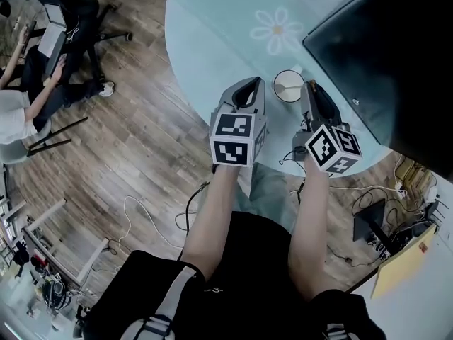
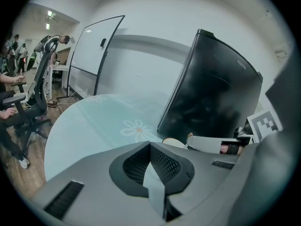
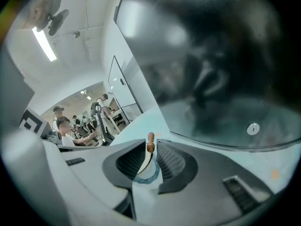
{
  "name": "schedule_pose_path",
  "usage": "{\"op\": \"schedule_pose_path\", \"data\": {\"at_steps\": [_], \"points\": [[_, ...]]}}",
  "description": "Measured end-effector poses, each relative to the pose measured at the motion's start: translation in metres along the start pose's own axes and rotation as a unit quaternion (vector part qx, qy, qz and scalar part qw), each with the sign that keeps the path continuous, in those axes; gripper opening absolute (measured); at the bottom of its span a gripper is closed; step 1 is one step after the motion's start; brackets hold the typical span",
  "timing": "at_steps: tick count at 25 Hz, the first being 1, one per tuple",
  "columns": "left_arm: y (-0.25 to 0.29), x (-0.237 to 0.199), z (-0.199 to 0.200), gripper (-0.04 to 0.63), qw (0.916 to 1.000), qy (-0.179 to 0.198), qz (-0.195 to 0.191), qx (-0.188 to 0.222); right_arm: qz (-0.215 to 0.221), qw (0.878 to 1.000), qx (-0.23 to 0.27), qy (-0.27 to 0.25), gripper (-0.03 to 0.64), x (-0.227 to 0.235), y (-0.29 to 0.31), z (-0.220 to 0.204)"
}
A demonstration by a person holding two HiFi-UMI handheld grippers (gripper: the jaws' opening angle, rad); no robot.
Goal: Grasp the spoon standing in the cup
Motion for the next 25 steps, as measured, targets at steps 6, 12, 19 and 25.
{"op": "schedule_pose_path", "data": {"at_steps": [6, 12, 19, 25], "points": [[0.002, -0.002, 0.008, 0.014, 0.9999, 0.005, -0.008, 0.006, -0.002, 1.0, -0.012, -0.008, 0.054, -0.009, 0.006, -0.001], [-0.005, 0.004, 0.016, 0.014, 0.9995, 0.019, -0.022, 0.013, -0.016, 1.0, 0.012, -0.025, 0.054, -0.015, -0.005, 0.012], [-0.023, -0.005, 0.034, 0.014, 0.9986, 0.02, -0.028, 0.039, -0.024, 0.997, 0.054, -0.045, 0.054, -0.038, -0.019, 0.035], [-0.041, -0.005, 0.059, 0.014, 0.9961, 0.033, -0.032, 0.075, -0.016, 0.994, 0.091, -0.066, 0.054, -0.06, -0.035, 0.057]]}}
Point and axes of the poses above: the fingertips, and each gripper's own axes: y forward along the fingers, x to its right, z out of its top, the point moved 5 cm from there along -y, backward along the fingers, and after that the axes turned 3 degrees about -x, right-handed, at the moved point
